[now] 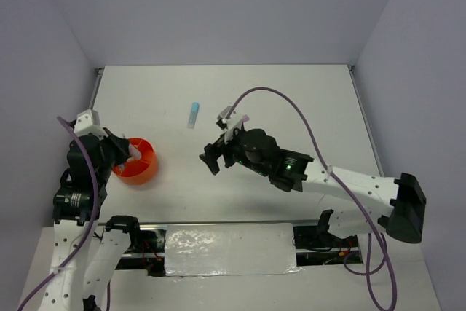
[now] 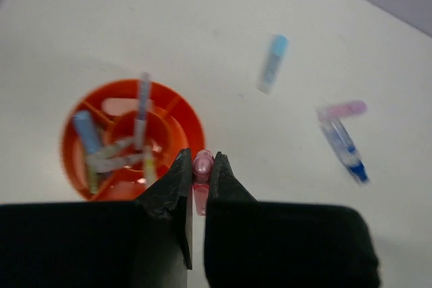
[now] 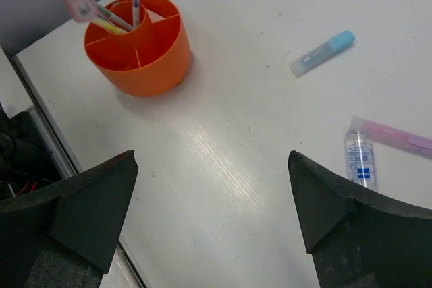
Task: Sort the stationery into containers
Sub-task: Place the stationery in the storage box.
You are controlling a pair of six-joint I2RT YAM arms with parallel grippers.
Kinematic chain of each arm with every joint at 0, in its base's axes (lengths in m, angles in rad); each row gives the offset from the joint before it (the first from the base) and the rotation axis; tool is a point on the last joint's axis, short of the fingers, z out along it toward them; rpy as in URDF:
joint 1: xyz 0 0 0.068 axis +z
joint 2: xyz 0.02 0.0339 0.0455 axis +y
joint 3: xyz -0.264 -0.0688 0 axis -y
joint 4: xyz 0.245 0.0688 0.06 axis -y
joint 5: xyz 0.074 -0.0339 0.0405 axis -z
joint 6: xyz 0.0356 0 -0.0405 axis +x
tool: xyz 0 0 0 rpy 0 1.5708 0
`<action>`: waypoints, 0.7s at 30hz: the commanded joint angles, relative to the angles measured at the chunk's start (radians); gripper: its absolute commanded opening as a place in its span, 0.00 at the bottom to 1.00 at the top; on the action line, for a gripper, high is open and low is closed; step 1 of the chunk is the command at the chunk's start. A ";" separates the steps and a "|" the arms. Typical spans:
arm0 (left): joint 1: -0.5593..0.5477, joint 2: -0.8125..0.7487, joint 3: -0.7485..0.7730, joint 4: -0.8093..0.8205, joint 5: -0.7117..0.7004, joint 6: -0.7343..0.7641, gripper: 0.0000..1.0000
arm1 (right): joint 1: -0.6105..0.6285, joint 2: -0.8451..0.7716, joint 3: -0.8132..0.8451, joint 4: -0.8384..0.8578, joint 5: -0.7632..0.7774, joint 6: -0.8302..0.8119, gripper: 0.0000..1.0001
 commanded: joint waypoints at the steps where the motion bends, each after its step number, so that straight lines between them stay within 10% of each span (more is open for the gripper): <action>1: 0.000 0.018 0.089 -0.018 -0.375 0.101 0.00 | -0.023 -0.123 -0.065 0.053 -0.031 0.011 1.00; 10: 0.031 0.112 0.063 0.132 -0.619 0.193 0.00 | -0.043 -0.209 -0.170 0.044 -0.088 -0.049 1.00; 21: 0.156 0.081 -0.112 0.291 -0.392 0.196 0.00 | -0.045 -0.312 -0.260 0.069 -0.148 -0.110 1.00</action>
